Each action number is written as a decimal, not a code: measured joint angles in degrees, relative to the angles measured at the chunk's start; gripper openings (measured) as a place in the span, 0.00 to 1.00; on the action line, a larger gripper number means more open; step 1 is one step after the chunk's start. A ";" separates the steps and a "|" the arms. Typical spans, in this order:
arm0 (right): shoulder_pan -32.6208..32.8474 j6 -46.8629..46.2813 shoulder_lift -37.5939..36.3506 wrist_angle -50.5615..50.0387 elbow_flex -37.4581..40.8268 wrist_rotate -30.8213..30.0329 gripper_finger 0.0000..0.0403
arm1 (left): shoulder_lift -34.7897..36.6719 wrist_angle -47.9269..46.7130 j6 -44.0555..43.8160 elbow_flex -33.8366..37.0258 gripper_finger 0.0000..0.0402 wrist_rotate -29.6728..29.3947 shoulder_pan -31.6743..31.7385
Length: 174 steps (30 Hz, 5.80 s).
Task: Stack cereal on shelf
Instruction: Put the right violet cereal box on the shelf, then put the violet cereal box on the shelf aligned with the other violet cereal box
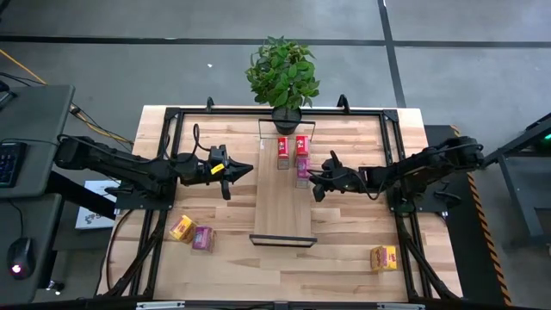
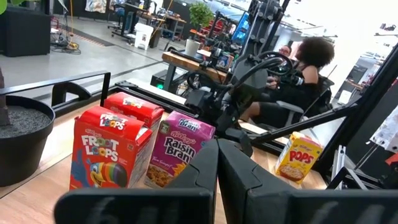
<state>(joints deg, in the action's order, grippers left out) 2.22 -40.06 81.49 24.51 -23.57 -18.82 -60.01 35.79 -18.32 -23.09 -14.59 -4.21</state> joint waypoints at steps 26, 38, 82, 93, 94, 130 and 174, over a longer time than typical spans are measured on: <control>-1.83 -1.91 0.00 0.18 0.00 0.67 0.00 | 0.00 0.02 0.02 0.00 0.00 -1.03 0.00; -2.73 -0.10 0.00 3.67 0.00 1.58 0.00 | 0.00 0.02 0.04 0.02 0.00 -1.05 0.00; 1.73 -6.33 0.00 2.67 0.00 6.51 0.00 | 0.00 -0.11 0.50 0.00 0.00 -1.16 0.00; 1.70 0.06 -3.64 -0.70 0.00 8.03 0.00 | 1.62 -4.61 2.14 0.00 0.00 1.85 0.00; 1.70 1.02 -4.59 -1.19 0.00 7.82 0.00 | 2.21 -4.85 2.41 0.00 0.00 2.76 0.00; 1.64 4.05 -11.28 -7.95 0.00 -6.53 0.00 | 2.48 -42.77 0.66 -24.87 0.78 6.80 -3.88; 1.64 9.71 -11.28 -9.07 0.00 -11.21 0.00 | -20.59 -104.87 -100.57 -42.01 0.78 -1.26 -44.94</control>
<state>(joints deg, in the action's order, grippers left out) 3.86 -30.35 70.22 15.44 -23.57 -30.04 -80.59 -69.08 -118.89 -65.10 -15.85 -49.15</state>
